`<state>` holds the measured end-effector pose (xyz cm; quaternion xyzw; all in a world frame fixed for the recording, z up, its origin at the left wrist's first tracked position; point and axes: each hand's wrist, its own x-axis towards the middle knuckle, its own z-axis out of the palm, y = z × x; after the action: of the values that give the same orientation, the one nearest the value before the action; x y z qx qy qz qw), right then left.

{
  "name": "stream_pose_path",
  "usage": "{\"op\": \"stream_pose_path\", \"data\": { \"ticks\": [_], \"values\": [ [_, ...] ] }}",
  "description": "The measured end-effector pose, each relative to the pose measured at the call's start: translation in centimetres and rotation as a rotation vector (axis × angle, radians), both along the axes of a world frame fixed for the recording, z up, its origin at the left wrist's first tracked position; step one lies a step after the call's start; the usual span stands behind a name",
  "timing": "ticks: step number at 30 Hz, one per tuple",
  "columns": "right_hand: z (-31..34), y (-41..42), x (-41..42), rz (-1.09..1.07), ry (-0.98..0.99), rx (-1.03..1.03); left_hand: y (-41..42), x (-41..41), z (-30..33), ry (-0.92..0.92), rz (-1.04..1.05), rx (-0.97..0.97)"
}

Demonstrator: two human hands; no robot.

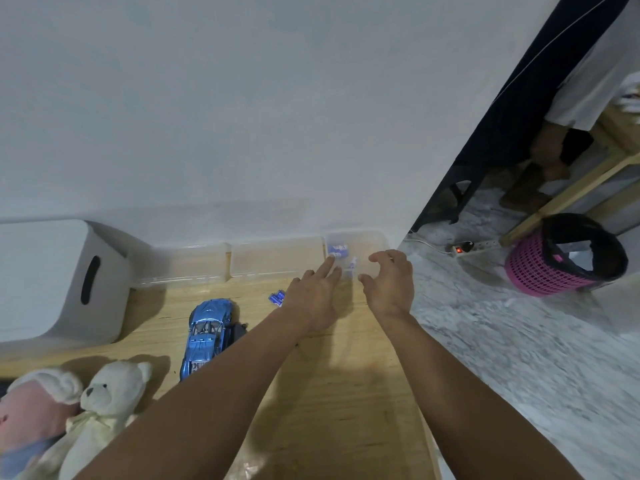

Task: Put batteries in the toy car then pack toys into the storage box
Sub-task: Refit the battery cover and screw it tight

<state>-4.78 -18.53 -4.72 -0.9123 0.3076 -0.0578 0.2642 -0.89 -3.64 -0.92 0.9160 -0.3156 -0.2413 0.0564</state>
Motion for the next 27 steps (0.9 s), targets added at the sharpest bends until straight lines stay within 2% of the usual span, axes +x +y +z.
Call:
{"op": "stream_pose_path", "data": {
  "ticks": [6, 11, 13, 14, 17, 19, 21, 23, 27],
  "values": [
    [-0.6, 0.2, 0.0, 0.029, 0.013, -0.230, -0.1, 0.0, 0.1, 0.041, 0.000, -0.023],
    [-0.9, 0.6, -0.2, -0.005, 0.001, -0.253, 0.1, 0.0, 0.4, 0.054, -0.040, -0.050],
    [-0.4, 2.7, 0.0, 0.050, -0.047, -0.237, 2.4, -0.2, -0.1, -0.014, -0.010, -0.060],
    [-0.4, 4.8, 0.1, 0.113, -0.089, -0.230, 4.6, -0.7, -0.3, -0.039, 0.046, -0.087],
    [-0.1, 7.1, 0.3, 0.217, -0.212, -0.211, 6.6, -0.9, -0.9, -0.176, 0.094, -0.361],
    [-0.1, 7.6, 0.7, 0.293, -0.255, -0.113, 7.4, -0.9, -1.2, -0.283, 0.153, -0.471],
    [-0.4, 7.8, 1.2, 0.308, -0.146, 0.043, 8.6, -0.6, -1.8, -0.352, 0.225, -0.476],
    [-0.8, 8.0, 1.5, 0.305, 0.006, 0.124, 10.0, -0.6, -2.5, -0.372, 0.316, -0.396],
    [-0.9, 9.4, 1.8, 0.374, 0.157, 0.083, 13.9, -1.5, -2.3, -0.386, 0.575, -0.227]
  ]
}}
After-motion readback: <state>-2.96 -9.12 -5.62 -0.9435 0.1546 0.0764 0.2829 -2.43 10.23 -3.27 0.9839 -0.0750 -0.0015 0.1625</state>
